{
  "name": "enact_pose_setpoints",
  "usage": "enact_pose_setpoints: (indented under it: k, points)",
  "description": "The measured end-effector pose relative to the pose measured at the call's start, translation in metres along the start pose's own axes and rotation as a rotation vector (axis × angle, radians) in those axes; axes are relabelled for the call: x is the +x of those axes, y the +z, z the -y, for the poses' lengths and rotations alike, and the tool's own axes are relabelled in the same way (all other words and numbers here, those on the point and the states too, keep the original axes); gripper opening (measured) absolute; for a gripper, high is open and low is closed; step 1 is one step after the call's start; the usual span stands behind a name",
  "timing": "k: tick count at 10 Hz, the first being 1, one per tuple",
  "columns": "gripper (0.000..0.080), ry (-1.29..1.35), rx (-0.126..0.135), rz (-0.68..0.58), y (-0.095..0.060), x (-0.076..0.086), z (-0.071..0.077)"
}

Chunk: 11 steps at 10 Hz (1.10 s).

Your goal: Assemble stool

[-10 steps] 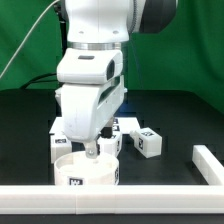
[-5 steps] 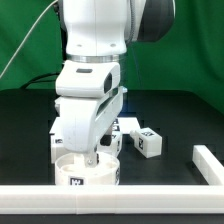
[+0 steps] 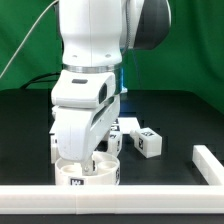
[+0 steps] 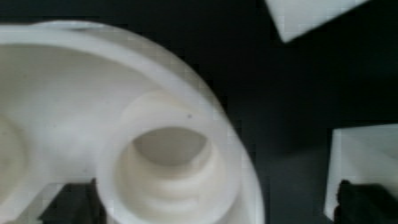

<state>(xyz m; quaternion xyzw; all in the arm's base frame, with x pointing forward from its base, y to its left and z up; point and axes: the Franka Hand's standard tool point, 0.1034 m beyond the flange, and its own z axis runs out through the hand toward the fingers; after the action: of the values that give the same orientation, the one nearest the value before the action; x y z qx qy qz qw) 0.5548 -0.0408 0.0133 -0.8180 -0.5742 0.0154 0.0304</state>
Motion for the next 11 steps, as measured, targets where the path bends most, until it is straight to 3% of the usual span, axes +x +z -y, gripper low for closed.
enact_pose_setpoints:
  k: [1,3,4,5,6,11]
  points:
    - [0.0650,0.000,0.001,0.000,0.0008,-0.0001,0.0004]
    - [0.0393,0.000,0.001,0.000,0.0008,-0.0001,0.0004]
    - [0.0393,0.000,0.002,0.000,0.0008,-0.0001,0.0005]
    - [0.0197,0.000,0.002,0.001,0.0009,-0.0003,0.0005]
    - [0.0073,0.000,0.001,0.000,0.0007,-0.0002,0.0004]
    - [0.0043,0.000,0.000,0.000,-0.0001,-0.0003,-0.0002]
